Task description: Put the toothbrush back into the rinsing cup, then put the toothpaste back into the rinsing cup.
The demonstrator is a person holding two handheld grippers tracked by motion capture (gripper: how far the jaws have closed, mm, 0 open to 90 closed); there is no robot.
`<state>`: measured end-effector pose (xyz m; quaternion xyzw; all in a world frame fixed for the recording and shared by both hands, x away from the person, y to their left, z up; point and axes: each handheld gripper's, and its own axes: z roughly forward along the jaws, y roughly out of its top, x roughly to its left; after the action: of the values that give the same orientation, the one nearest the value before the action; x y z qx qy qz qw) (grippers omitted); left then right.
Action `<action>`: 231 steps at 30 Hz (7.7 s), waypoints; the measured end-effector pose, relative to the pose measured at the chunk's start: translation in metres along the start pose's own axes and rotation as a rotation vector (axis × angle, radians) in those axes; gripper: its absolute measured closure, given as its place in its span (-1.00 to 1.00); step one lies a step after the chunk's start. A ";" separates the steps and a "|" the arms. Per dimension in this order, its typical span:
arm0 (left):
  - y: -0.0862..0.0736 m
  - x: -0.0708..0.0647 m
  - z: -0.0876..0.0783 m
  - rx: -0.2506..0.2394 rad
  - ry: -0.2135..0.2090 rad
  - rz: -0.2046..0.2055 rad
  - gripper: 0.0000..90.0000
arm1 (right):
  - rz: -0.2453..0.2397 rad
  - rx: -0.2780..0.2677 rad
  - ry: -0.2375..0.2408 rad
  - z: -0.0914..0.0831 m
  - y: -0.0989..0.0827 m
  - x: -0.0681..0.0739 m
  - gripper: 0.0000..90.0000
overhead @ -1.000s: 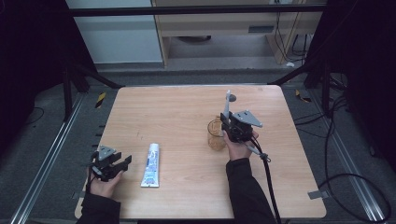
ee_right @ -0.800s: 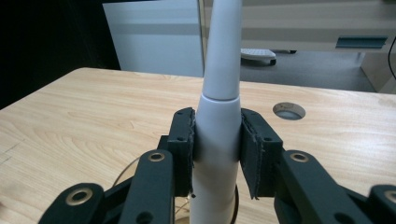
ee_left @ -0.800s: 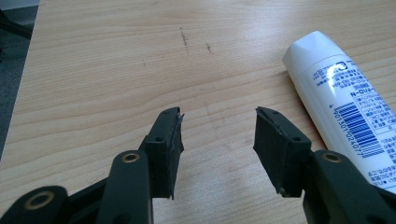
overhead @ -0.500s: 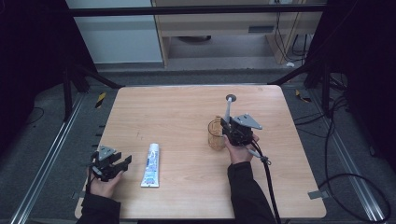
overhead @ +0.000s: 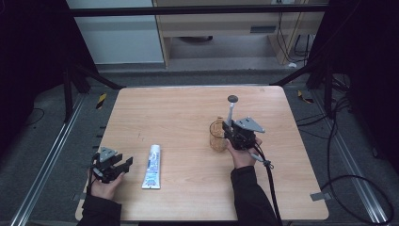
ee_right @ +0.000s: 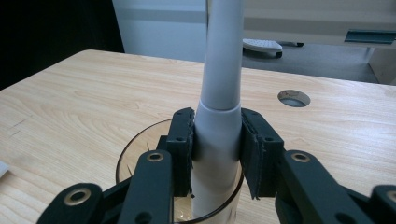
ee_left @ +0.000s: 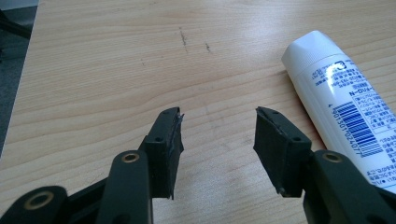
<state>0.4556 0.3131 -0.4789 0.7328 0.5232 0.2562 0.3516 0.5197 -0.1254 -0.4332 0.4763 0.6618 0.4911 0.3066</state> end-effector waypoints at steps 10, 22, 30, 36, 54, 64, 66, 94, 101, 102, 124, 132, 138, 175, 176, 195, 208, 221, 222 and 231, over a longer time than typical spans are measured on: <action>0.000 0.000 0.000 -0.003 -0.001 -0.001 0.12 | -0.001 0.018 0.016 0.000 -0.002 0.001 0.38; 0.000 0.000 -0.001 -0.004 -0.001 -0.001 0.11 | -0.028 0.015 0.010 0.000 -0.004 0.003 0.06; 0.000 0.000 -0.001 -0.008 0.000 -0.004 0.11 | -0.030 0.008 0.029 -0.008 0.000 0.003 -0.22; 0.000 0.000 -0.002 -0.009 0.001 -0.005 0.11 | -0.040 0.029 0.059 -0.017 0.007 0.004 -0.40; 0.000 0.001 -0.002 -0.012 0.000 -0.007 0.11 | -0.071 0.058 0.084 -0.050 0.013 -0.012 -0.54; 0.000 0.001 -0.003 -0.016 -0.008 -0.011 0.14 | -0.090 0.107 0.100 -0.066 -0.008 -0.028 -0.55; 0.001 0.001 -0.004 -0.015 -0.013 -0.008 0.15 | -0.099 0.118 0.091 -0.067 -0.013 -0.033 -0.55; 0.004 -0.026 -0.009 0.070 -0.123 0.120 0.59 | -0.147 0.251 0.025 -0.087 -0.056 -0.067 -0.36; 0.001 -0.033 -0.007 0.138 -0.173 0.146 0.66 | -0.149 0.263 0.023 -0.088 -0.060 -0.067 -0.36; 0.000 -0.034 -0.007 0.148 -0.173 0.155 0.68 | -0.148 0.265 0.022 -0.088 -0.060 -0.067 -0.36; -0.001 -0.049 -0.002 0.241 -0.236 0.212 0.92 | -0.139 0.271 0.026 -0.088 -0.064 -0.071 -0.36; -0.001 -0.055 -0.002 0.237 -0.270 0.232 0.92 | -0.143 0.276 0.021 -0.087 -0.064 -0.071 -0.36; 0.001 -0.059 0.000 0.232 -0.285 0.234 0.93 | -0.136 0.279 0.014 -0.087 -0.064 -0.071 -0.37; 0.024 -0.102 0.032 0.167 -0.294 0.286 0.98 | -0.134 0.305 0.007 -0.079 -0.069 -0.072 -0.37; 0.025 -0.103 0.034 0.164 -0.292 0.288 0.98 | -0.128 0.308 0.006 -0.079 -0.069 -0.072 -0.37; 0.042 -0.106 0.052 0.145 -0.263 0.281 0.98 | -0.136 0.316 0.007 -0.077 -0.071 -0.071 -0.37; 0.063 -0.043 0.037 0.079 -0.151 0.183 0.97 | -0.135 0.327 0.012 -0.074 -0.072 -0.070 -0.37; 0.058 -0.033 0.054 0.167 -0.155 0.217 0.98 | -0.136 0.332 0.012 -0.073 -0.073 -0.070 -0.37; 0.058 -0.034 0.054 0.165 -0.160 0.213 0.98 | -0.138 0.332 0.012 -0.073 -0.073 -0.070 -0.37; 0.053 -0.041 0.049 0.195 -0.177 0.236 0.98 | -0.129 0.327 0.009 -0.075 -0.072 -0.071 -0.37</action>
<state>0.5100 0.2509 -0.4678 0.8395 0.4228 0.1784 0.2911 0.4555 -0.2227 -0.4810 0.4742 0.7635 0.3582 0.2527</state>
